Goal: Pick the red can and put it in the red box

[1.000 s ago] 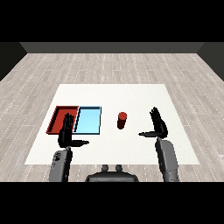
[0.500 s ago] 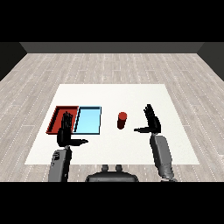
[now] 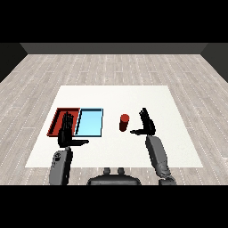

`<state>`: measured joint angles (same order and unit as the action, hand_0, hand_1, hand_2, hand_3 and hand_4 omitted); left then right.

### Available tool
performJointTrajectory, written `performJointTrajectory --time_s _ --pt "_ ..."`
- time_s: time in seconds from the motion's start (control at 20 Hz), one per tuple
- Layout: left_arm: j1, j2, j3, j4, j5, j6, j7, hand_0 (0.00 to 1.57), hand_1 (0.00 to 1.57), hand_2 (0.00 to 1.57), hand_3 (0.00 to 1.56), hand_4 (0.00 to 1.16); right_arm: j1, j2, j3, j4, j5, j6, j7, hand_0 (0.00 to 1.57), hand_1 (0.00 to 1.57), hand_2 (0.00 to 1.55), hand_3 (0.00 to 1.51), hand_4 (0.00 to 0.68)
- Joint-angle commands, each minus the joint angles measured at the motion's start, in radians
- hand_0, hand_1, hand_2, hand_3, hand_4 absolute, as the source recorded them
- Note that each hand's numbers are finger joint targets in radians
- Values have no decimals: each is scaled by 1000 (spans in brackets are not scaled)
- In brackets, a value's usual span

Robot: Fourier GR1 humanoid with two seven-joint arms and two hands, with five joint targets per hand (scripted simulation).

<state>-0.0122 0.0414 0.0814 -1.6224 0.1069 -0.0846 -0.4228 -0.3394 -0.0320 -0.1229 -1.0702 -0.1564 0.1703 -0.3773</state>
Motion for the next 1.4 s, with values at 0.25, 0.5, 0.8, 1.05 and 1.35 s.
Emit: performJointTrajectory --time_s 0.25,0.5,0.8,1.05,1.35 --pt "35 -5 -18 -28 2 -15 -18 0 0 0 0 0 -52 31 10 178 -25 2 -98 0 0 0 0 0" --pt "50 -4 -21 -25 -2 -24 -38 0 0 0 0 0 -94 26 21 148 -67 -24 -7 0 0 0 0 0" --pt "-5 12 -4 8 7 -11 -16 0 0 0 0 0 -150 32 95 263 -129 -77 -89 0 0 0 0 0" --pt "60 2 -32 -40 14 -39 -35 0 0 0 0 0 -136 32 209 216 -203 -135 -69 0 0 0 0 0" --pt "-8 -4 -22 -33 20 2 10 0 0 0 0 0 -229 32 174 421 -191 -135 -168 0 0 0 0 0"
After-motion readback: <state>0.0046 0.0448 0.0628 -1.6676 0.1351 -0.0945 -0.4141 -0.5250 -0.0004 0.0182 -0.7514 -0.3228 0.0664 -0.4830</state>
